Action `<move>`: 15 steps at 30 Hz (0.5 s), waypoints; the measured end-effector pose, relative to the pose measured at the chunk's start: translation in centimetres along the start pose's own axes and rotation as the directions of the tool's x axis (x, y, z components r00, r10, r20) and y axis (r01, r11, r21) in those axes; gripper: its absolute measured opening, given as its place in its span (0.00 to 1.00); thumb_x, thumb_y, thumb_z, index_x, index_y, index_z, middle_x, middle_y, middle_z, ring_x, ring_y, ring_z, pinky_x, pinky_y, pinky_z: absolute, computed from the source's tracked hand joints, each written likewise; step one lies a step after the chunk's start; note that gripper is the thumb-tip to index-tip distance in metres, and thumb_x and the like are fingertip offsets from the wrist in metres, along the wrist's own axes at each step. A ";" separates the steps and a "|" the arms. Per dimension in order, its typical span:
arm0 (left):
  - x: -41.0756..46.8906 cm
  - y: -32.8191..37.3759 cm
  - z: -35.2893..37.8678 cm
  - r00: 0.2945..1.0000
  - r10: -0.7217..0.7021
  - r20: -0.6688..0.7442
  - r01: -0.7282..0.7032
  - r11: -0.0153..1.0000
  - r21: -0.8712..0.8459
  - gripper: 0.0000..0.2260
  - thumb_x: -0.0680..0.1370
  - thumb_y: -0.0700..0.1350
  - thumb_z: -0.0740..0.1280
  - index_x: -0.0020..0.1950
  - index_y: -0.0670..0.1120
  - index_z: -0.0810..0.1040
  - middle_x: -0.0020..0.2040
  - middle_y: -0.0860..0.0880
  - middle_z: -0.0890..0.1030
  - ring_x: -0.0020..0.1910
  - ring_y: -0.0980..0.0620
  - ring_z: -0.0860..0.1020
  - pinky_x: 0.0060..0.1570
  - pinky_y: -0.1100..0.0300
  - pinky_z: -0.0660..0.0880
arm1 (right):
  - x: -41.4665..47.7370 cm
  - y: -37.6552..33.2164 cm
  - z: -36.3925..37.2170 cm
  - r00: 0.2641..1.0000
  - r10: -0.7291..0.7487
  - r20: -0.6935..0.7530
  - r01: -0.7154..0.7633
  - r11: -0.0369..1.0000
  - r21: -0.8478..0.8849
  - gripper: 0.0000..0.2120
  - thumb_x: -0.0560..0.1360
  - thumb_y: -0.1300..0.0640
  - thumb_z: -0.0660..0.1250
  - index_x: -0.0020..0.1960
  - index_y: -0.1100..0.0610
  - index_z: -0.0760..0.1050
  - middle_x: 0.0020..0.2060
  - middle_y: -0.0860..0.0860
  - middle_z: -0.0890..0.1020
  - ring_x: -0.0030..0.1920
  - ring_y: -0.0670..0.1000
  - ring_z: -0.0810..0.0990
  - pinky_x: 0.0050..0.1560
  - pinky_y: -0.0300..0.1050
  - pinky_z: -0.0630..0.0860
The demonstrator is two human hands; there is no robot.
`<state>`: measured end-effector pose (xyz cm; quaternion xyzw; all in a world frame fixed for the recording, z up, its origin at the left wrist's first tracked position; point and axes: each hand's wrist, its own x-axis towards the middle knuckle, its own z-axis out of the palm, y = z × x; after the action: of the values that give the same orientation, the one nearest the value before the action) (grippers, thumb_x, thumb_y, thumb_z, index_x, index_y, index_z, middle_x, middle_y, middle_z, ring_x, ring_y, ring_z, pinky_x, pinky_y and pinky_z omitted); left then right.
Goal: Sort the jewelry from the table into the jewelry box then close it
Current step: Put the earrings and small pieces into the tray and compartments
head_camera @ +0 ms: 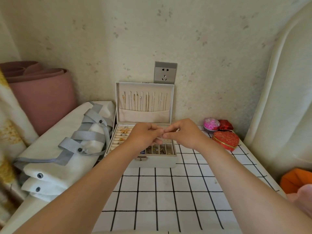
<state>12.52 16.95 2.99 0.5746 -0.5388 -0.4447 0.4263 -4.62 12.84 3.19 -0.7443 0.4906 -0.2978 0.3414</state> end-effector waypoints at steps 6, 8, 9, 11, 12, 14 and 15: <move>-0.1 0.2 -0.2 0.987 -0.127 0.095 0.147 0.958 -0.245 0.08 0.82 0.43 0.63 0.60 0.48 0.78 0.52 0.47 0.85 0.48 0.53 0.84 0.36 0.64 0.77 | 0.1 0.0 0.1 0.989 -0.118 -0.087 0.109 0.989 -0.096 0.05 0.72 0.55 0.77 0.43 0.45 0.85 0.38 0.40 0.84 0.38 0.33 0.78 0.40 0.27 0.68; -0.1 -0.2 -0.1 0.996 -0.079 0.043 0.081 0.995 -0.051 0.09 0.81 0.45 0.64 0.61 0.51 0.77 0.52 0.50 0.84 0.47 0.54 0.83 0.42 0.61 0.77 | 0.2 0.1 -0.1 0.991 -0.096 -0.095 0.084 0.989 -0.119 0.04 0.73 0.56 0.76 0.43 0.47 0.85 0.39 0.41 0.84 0.39 0.34 0.78 0.40 0.27 0.68; 0.0 -0.6 -0.2 1.000 0.003 0.012 -0.005 0.987 0.158 0.09 0.80 0.46 0.65 0.60 0.53 0.77 0.52 0.53 0.83 0.45 0.55 0.82 0.43 0.60 0.77 | 0.1 0.2 -0.2 0.992 -0.081 -0.094 0.068 0.989 -0.134 0.04 0.73 0.56 0.75 0.42 0.47 0.84 0.39 0.41 0.84 0.41 0.35 0.79 0.42 0.28 0.69; 0.0 -1.6 -0.2 0.983 0.169 0.069 -0.179 0.827 0.533 0.09 0.81 0.46 0.64 0.58 0.55 0.79 0.52 0.57 0.80 0.44 0.54 0.78 0.44 0.58 0.76 | 0.1 0.6 -0.5 0.997 -0.044 -0.070 0.031 0.985 -0.167 0.06 0.74 0.56 0.74 0.42 0.45 0.83 0.41 0.41 0.83 0.46 0.37 0.79 0.45 0.30 0.70; 0.0 -2.1 -0.1 0.969 0.212 0.125 -0.242 0.732 0.637 0.09 0.81 0.45 0.63 0.56 0.55 0.81 0.52 0.57 0.78 0.48 0.53 0.76 0.47 0.56 0.76 | 0.1 0.8 -0.6 0.999 -0.023 -0.049 0.013 0.981 -0.193 0.06 0.74 0.56 0.74 0.42 0.45 0.82 0.41 0.41 0.83 0.47 0.39 0.79 0.45 0.31 0.70; 0.0 -2.9 -0.2 0.941 0.267 0.207 -0.330 0.590 0.737 0.10 0.79 0.45 0.64 0.55 0.56 0.83 0.54 0.54 0.75 0.57 0.52 0.70 0.56 0.54 0.72 | 0.2 1.2 -0.6 1.000 0.019 -0.001 -0.019 0.964 -0.264 0.07 0.75 0.55 0.73 0.41 0.44 0.81 0.41 0.41 0.83 0.47 0.42 0.80 0.47 0.37 0.75; 0.0 -3.0 -0.2 0.929 0.291 0.230 -0.357 0.538 0.763 0.10 0.79 0.47 0.64 0.56 0.56 0.83 0.55 0.54 0.74 0.59 0.52 0.68 0.59 0.54 0.70 | 0.2 1.4 -0.5 0.999 0.042 0.021 -0.034 0.954 -0.298 0.06 0.74 0.55 0.73 0.41 0.45 0.81 0.41 0.41 0.83 0.47 0.43 0.81 0.50 0.40 0.77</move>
<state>13.48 17.17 0.10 0.5761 -0.7917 -0.0934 0.1806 -5.67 12.11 2.41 -0.7816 0.5394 -0.2040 0.2379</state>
